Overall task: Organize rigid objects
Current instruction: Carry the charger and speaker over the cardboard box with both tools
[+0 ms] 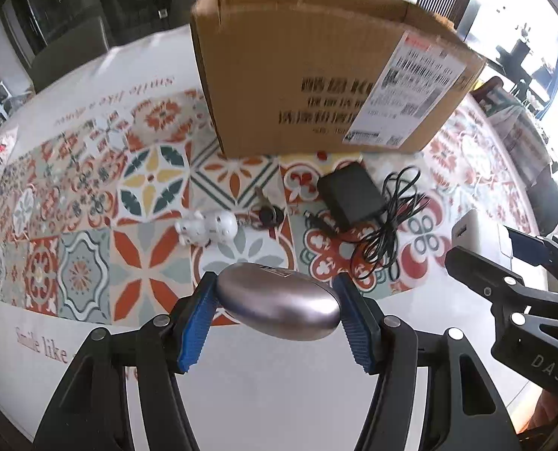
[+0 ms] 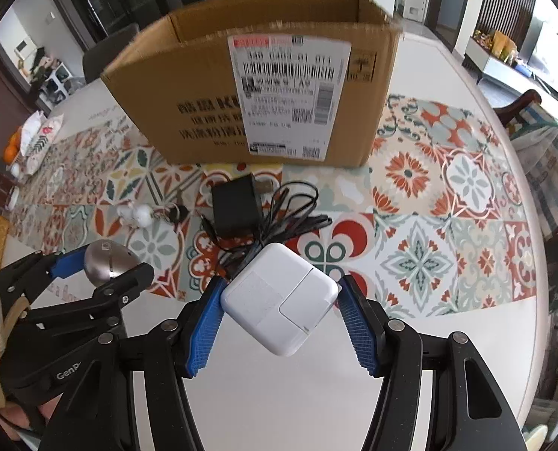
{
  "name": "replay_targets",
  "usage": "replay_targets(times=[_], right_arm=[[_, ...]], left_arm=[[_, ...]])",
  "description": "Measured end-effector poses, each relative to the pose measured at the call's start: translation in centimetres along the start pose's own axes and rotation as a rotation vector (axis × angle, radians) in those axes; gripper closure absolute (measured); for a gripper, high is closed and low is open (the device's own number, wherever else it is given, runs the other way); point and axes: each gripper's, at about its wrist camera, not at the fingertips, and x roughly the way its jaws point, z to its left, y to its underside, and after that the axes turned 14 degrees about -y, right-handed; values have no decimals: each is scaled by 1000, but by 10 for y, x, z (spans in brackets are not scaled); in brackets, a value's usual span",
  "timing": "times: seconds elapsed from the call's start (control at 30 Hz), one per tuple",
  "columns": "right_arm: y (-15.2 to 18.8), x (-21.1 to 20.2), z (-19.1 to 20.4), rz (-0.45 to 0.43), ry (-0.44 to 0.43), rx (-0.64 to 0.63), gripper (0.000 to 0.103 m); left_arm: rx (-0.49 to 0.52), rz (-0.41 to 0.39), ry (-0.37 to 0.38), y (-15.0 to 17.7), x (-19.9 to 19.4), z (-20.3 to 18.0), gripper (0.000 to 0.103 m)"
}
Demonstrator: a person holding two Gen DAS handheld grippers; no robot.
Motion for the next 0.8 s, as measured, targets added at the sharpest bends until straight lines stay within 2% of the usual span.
replay_targets(times=[0.47,0.8], right_arm=[[-18,-62,18,-164,-9,-47,42],[-30,-91,30,-258,-16,-78,42]], left_arm=[[-19,-177,15,-31,-61,14,41],[-20,-285,18,-50,-97,18,41]])
